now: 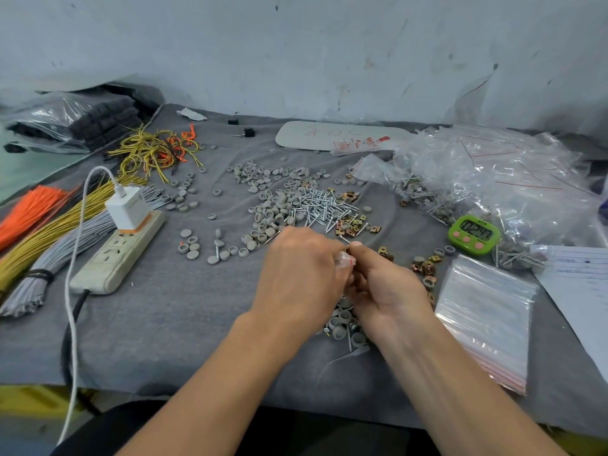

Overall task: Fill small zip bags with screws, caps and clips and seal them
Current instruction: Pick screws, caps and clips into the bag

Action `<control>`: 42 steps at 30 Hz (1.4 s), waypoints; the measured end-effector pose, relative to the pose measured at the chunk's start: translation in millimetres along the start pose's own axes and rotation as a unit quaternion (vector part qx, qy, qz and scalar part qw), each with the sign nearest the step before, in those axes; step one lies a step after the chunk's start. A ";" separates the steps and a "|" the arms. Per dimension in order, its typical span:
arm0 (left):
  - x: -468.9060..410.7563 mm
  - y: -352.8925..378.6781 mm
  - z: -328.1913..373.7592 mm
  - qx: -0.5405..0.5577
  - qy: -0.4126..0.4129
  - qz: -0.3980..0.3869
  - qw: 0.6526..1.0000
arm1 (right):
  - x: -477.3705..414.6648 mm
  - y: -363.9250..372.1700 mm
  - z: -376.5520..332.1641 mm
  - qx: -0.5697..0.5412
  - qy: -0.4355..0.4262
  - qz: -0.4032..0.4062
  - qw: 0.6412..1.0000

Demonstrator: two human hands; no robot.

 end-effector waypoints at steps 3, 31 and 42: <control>0.5 -8.8 -17.1 0.060 -0.081 0.040 0.994 | 3.1 11.6 -17.1 0.079 -0.066 -0.042 0.994; 12.6 4.1 -61.8 0.215 -0.181 -0.065 0.958 | 24.8 35.3 -37.9 0.370 -0.233 -0.094 0.894; 8.0 -9.4 -60.1 0.257 -0.165 -0.003 0.952 | 23.2 34.2 -31.4 0.237 -0.113 -0.157 0.952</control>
Point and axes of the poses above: each hand's wrist, its own x-axis away from the middle knuckle, its own y-axis out of the palm, z = x × y, the point moved 10 cm from there along -x, towards the middle knuckle, and after that the axes turned 11 degrees about y, right-handed, at the moved point
